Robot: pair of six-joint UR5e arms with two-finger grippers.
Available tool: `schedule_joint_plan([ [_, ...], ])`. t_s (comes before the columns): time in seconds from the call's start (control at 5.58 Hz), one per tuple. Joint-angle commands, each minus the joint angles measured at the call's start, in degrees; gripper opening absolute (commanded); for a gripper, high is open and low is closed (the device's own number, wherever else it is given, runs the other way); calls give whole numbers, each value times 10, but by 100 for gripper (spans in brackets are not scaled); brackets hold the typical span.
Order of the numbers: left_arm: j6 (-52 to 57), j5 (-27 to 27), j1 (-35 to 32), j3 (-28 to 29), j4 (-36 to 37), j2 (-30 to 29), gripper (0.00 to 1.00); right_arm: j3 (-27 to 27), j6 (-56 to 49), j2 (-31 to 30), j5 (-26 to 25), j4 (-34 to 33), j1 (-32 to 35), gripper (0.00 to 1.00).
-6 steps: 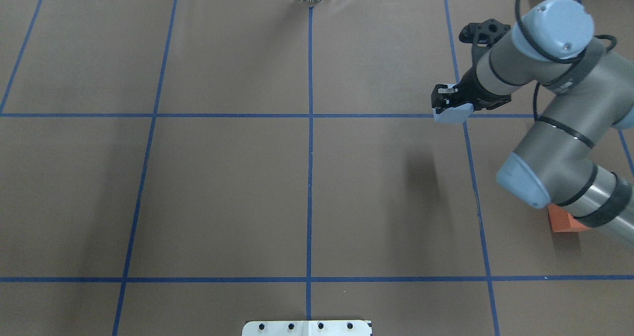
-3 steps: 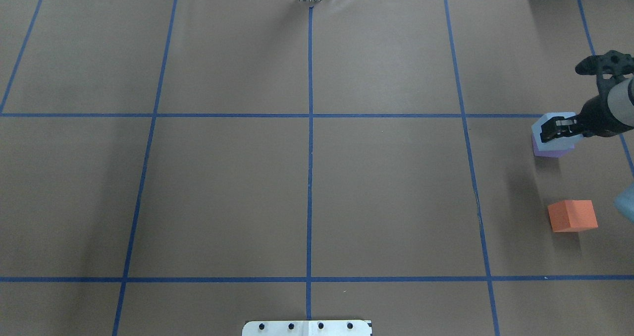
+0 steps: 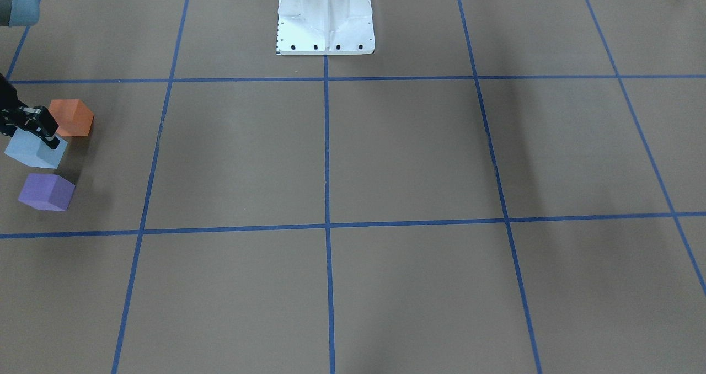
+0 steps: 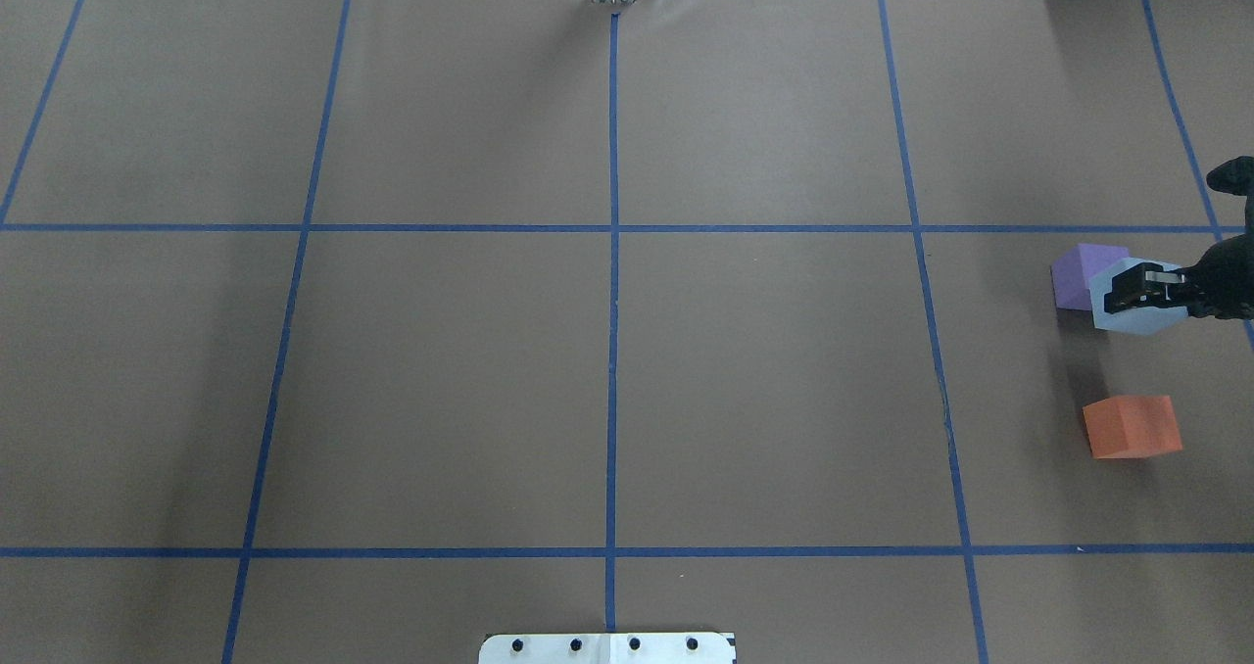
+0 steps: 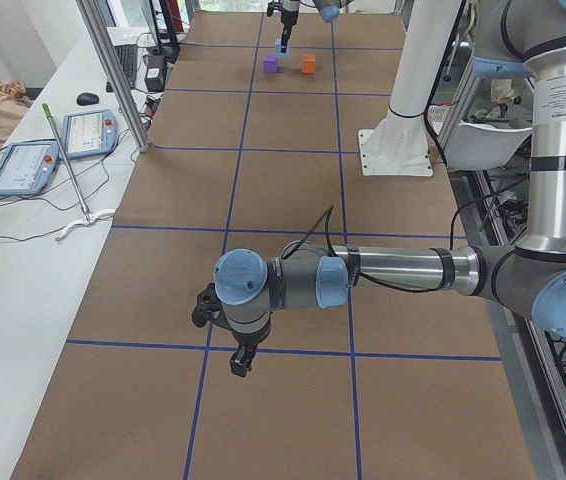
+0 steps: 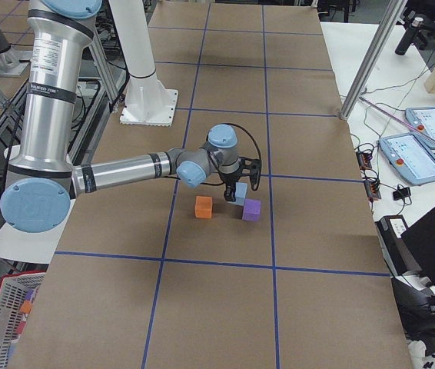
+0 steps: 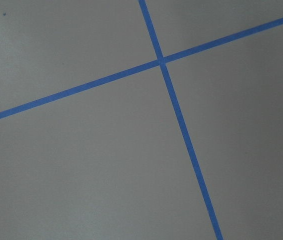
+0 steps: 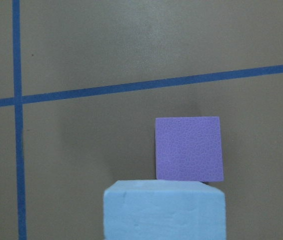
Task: Place blue block between orange and purple blocks
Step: 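Carry the light blue cube with the right gripper toward the purple cube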
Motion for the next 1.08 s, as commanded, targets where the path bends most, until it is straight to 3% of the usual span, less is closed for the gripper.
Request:
schedule_joint_plan([
  [0.0,0,0,0,0,-6,0,100,-22,38,-15,-19,39,-40,0],
  [0.54,0,-1,0,1,-7,0,100,-27,50,-21,-87,52,-99,0],
  [0.9,0,0,0,1,-7,0,100,-37,43,-21,-94,53,-105,0],
])
